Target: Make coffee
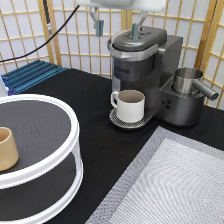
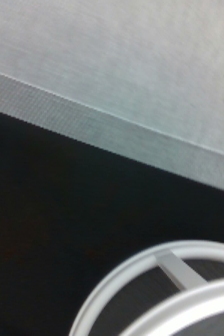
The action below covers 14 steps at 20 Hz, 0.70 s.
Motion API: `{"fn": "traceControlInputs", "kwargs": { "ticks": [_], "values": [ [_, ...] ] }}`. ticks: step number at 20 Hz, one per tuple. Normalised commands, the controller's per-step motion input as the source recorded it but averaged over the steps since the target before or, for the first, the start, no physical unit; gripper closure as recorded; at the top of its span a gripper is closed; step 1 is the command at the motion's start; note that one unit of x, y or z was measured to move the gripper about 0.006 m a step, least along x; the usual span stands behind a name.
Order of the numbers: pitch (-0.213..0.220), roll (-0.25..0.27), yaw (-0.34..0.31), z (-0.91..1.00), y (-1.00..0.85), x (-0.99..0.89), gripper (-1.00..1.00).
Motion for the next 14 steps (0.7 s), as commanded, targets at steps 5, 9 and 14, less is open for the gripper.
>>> {"fn": "traceControlInputs", "kwargs": {
  "ticks": [5, 9, 14],
  "values": [
    [0.005, 0.234, 0.28, 0.38, 0.04, 0.0, -1.0],
    [-0.004, 0.169, 0.314, 0.19, 0.02, 0.0, -1.0],
    [-0.021, 0.045, 0.329, 0.0, 0.13, 0.0, -1.0]
  ]
}}
